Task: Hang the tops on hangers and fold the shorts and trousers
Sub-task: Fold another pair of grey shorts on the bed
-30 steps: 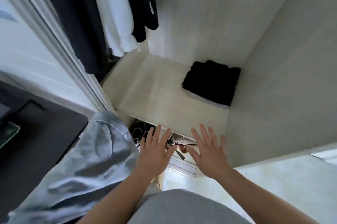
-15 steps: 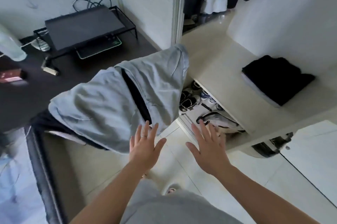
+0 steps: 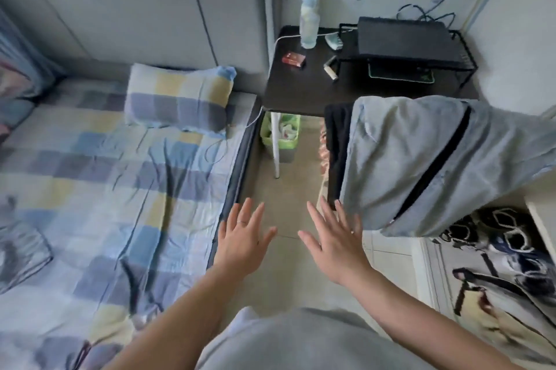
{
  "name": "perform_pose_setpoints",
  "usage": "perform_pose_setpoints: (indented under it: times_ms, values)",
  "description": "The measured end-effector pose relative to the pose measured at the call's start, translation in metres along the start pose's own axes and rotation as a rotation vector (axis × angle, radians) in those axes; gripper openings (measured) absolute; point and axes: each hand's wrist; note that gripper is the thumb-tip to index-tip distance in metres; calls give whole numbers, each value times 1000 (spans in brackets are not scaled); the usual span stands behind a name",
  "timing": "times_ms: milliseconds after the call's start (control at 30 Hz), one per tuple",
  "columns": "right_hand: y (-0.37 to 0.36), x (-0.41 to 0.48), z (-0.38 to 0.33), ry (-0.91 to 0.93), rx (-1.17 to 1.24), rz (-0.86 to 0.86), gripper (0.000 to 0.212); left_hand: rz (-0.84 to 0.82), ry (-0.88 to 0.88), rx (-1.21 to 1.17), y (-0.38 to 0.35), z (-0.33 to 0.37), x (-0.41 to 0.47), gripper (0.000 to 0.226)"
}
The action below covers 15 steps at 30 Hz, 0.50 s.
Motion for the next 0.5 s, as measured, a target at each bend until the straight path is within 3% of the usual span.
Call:
perform_pose_setpoints:
  times_ms: [267, 500]
  values:
    - [-77, 16, -189, 315, -71, -139, 87, 83, 336, -94, 36, -203, -97, 67]
    - [-145, 18, -327, 563, -178, -286, 68, 199, 630, -219, 37, -338, -190, 68]
Point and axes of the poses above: each hand's wrist, its own x-axis towards the middle knuckle, its own y-axis out of the back of the hand, z = x × y, and after that the axes turned 6 degrees about y, right-handed
